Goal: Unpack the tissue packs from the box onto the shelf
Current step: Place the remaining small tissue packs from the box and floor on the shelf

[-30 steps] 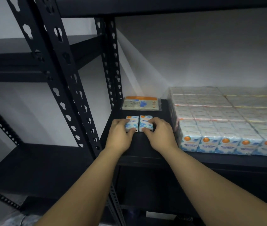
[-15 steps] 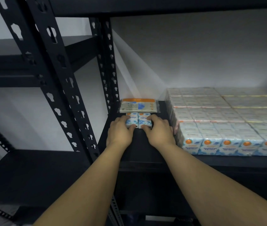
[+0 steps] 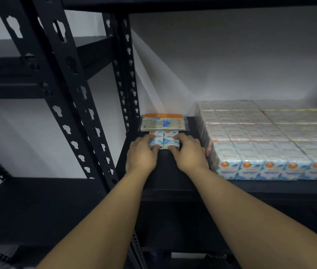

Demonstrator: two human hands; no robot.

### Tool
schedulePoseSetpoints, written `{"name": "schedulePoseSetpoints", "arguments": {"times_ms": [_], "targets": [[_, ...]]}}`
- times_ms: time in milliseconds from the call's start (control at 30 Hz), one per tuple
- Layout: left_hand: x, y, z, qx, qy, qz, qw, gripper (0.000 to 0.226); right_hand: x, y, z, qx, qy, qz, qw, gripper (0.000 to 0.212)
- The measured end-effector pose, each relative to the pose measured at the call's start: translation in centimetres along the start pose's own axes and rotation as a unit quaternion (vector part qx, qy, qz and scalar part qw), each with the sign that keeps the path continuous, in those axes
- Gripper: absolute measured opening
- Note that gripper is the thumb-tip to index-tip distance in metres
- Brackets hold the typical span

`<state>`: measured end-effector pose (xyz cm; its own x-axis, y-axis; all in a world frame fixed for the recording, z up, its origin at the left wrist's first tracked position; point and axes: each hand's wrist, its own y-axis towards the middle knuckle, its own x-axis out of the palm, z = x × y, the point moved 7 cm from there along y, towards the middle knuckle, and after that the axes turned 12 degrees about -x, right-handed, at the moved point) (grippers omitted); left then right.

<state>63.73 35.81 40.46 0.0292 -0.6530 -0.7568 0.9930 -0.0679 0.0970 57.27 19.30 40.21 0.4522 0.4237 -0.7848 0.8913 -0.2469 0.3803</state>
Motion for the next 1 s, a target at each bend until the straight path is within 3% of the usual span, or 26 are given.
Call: {"name": "schedulePoseSetpoints", "arguments": {"times_ms": [433,600,733,1000], "targets": [[0.1,0.1,0.1,0.004,-0.005,-0.001,1.000,0.046,-0.2,-0.1,-0.2,0.002,-0.008,-0.007,1.000,0.043],[-0.4,-1.1,0.1,0.009,-0.073,-0.019,0.997,0.063,-0.5,-0.9,-0.6,0.002,0.038,-0.009,0.999,0.056],[-1.1,-4.7,-0.4,0.031,-0.056,-0.035,0.997,0.075,-1.2,-3.6,-1.5,0.009,0.048,-0.025,0.998,0.072],[-0.6,-15.7,-2.5,0.158,0.063,0.010,0.985,0.060,-3.2,-14.2,-2.6,-0.117,-0.015,-0.047,0.992,0.058]]}}
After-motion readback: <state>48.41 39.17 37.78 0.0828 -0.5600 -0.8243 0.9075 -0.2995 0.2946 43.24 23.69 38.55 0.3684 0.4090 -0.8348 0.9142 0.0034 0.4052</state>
